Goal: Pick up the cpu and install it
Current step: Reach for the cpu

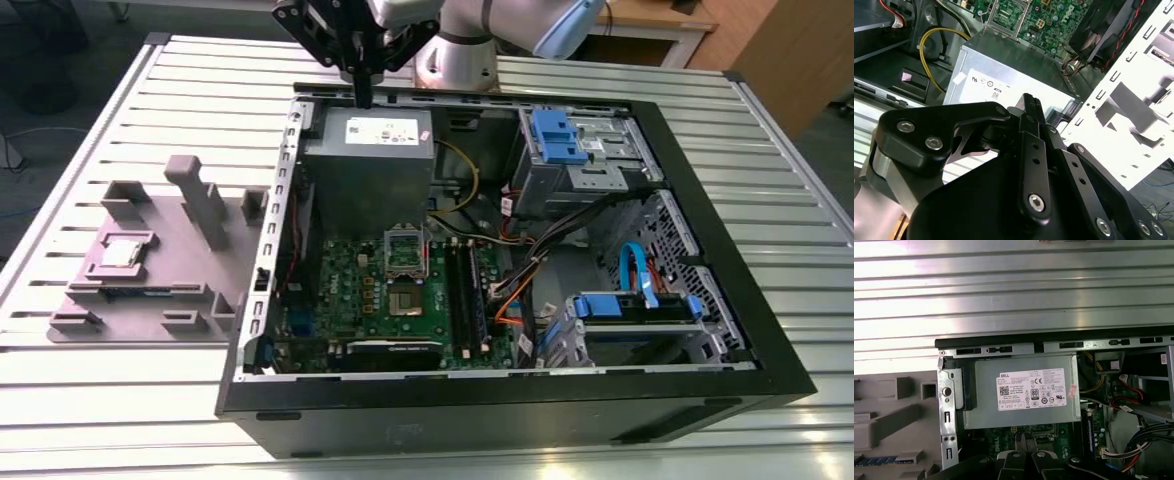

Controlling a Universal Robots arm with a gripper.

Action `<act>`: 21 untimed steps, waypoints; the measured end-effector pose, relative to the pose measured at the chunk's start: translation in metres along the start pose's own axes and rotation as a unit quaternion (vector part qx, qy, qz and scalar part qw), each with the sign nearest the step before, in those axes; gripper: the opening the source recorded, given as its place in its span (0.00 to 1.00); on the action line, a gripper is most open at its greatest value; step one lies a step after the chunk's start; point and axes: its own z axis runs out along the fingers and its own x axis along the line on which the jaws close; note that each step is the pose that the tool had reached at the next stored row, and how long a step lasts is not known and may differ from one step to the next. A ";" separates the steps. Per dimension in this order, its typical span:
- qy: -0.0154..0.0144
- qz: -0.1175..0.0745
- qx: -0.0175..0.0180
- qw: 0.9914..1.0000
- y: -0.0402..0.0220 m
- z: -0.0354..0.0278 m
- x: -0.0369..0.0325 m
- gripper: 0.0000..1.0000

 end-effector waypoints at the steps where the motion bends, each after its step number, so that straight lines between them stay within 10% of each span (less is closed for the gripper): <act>1: 0.000 0.000 0.000 1.000 -0.0001 0.0000 0.0007 0.11; 21: 0.000 0.000 0.000 1.000 -0.0010 -0.0004 0.0129 0.11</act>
